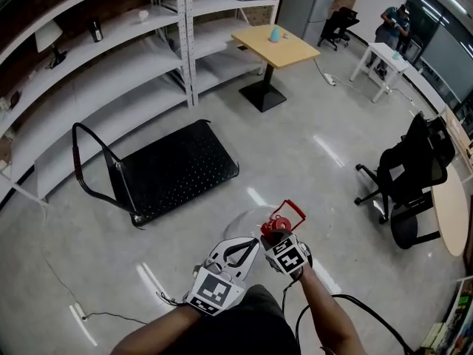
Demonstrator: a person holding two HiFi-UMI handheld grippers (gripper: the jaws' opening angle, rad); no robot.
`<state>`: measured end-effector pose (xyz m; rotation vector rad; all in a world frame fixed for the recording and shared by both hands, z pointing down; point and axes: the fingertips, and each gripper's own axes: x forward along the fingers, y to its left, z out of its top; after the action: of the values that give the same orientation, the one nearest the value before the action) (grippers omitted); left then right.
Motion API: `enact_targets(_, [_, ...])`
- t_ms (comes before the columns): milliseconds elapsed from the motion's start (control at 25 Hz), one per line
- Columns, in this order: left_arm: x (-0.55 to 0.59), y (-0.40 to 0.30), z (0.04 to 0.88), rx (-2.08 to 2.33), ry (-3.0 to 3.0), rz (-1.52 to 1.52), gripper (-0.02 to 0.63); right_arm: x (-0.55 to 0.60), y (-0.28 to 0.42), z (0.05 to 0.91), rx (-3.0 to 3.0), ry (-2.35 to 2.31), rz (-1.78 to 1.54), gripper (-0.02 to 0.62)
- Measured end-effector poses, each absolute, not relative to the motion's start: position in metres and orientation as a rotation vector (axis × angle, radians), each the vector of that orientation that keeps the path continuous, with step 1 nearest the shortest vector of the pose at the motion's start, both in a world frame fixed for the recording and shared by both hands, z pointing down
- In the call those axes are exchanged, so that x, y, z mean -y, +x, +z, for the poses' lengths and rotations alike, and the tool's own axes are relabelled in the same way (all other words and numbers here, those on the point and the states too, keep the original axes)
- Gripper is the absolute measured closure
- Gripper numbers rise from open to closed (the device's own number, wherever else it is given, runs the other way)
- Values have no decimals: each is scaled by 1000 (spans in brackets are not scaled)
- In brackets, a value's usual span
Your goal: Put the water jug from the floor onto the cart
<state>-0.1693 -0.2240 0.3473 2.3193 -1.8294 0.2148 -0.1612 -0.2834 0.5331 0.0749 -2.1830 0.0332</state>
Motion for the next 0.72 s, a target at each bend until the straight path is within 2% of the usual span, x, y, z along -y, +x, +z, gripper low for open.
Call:
enact_targets(400, [265, -373, 371, 2069, 2050, 204, 606, 352, -434, 528, 2254, -138, -102, 558])
enact_targets(720, [359, -554, 397, 2197, 1806, 196, 606, 424, -635, 566, 2207, -364, -175, 558])
